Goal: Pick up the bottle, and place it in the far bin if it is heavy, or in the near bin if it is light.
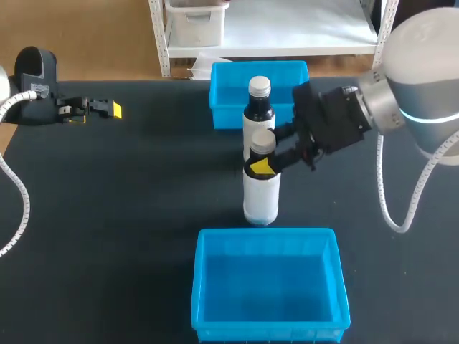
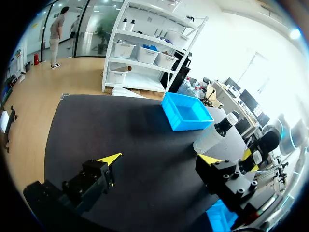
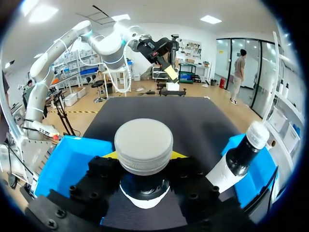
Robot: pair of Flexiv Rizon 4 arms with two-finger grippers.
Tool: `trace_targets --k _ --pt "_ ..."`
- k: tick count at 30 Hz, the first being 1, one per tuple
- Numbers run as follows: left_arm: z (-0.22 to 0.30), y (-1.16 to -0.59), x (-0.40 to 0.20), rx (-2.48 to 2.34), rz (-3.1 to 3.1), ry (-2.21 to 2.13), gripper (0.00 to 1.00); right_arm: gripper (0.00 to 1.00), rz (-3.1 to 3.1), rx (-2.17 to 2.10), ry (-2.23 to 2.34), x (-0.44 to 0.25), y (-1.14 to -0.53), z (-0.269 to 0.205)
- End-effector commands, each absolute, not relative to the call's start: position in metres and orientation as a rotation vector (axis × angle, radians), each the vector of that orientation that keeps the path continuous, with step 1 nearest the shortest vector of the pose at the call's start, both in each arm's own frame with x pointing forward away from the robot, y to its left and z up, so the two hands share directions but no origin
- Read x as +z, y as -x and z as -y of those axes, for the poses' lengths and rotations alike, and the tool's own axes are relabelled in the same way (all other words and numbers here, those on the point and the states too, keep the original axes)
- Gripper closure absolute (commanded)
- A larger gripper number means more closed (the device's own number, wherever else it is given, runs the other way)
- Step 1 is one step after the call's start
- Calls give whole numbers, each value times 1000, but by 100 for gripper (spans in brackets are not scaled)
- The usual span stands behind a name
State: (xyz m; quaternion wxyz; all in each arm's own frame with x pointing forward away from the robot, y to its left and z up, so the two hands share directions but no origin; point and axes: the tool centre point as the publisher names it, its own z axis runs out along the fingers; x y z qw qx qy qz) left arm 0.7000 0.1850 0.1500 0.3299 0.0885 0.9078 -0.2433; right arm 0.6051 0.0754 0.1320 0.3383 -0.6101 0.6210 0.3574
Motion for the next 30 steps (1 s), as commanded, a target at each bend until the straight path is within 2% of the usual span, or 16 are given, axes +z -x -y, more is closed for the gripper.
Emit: trace_targets --k 1,17,30 --pt "-185 -700 150 -636 -2374 -231 0 100 -1617 906 1592 149 -599 -72" --pt "-185 -700 150 -636 -2374 -231 0 100 -1556 901 1592 229 -570 -76" --pt "-185 -700 150 -636 -2374 -231 0 100 -1520 970 1616 237 -523 -79"
